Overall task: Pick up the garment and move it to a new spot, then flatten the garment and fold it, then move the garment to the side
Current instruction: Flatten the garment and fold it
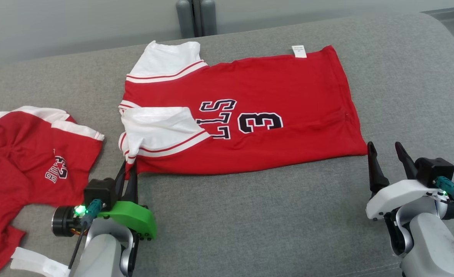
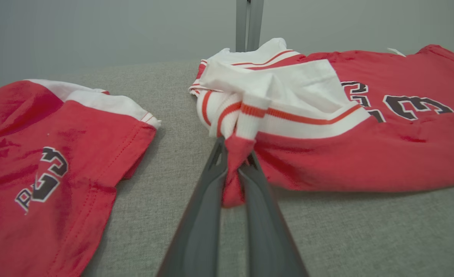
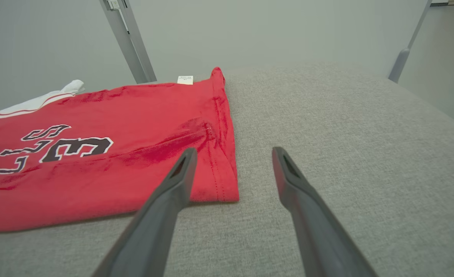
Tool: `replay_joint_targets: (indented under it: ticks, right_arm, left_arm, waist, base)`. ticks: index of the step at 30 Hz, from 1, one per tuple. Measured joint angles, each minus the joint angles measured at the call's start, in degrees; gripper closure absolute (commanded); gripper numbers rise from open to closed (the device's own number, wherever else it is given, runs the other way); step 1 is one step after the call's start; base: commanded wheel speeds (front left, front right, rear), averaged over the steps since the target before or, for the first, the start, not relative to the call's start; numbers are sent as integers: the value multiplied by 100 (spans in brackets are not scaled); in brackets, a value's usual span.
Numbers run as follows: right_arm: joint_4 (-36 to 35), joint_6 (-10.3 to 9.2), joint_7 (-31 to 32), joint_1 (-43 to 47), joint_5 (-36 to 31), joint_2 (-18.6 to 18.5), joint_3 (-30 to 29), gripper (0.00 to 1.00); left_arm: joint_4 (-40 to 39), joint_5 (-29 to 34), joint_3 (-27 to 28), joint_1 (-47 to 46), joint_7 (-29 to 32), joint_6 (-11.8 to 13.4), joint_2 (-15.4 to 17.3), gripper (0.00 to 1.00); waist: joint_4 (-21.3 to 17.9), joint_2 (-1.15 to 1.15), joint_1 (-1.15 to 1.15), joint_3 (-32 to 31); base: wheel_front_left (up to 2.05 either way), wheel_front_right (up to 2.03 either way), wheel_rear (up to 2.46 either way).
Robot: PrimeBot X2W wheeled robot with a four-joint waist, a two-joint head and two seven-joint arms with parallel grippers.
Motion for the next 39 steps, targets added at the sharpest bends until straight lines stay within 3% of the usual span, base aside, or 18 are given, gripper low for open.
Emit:
replay_joint_targets:
  ticks: [13, 19, 20, 21, 31, 39]
  right_arm:
    - [2142, 1, 152, -1116, -266, 29, -695, 0]
    - [2749, -1, 109, -1546, -205, 7, -575, 0]
    - [2818, -1, 110, -1590, -194, 8, -482, 60]
    - [2860, -2, 111, -1622, -144, 4, -425, 100]
    - [3053, 7, 22, -1595, 133, -192, 48, 100]
    - [2895, 7, 177, -1035, 698, -365, 469, 100]
  left_arm:
    - [-598, 44, -583, 168, -1, -157, -46, 100]
    - [-555, 42, -662, 156, -1, -154, -48, 100]
    - [-531, 41, -660, 154, -1, -149, -48, 100]
    - [-501, 40, -655, 154, -1, -148, -47, 100]
    - [-103, -18, -546, 254, -1, -65, -54, 100]
    - [270, -122, -511, 710, -1, -98, -64, 100]
  waist:
    - [532, 0, 0, 257]
    - [603, 0, 0, 385]
    - [601, 0, 0, 391]
    - [596, 0, 0, 389]
    - [508, 0, 0, 112]
    - [441, 0, 0, -387]
  base:
    - [0, 0, 0]
    - [0, 0, 0]
    - [0, 0, 0]
    - [0, 0, 0]
    - [0, 0, 0]
    - [0, 0, 0]
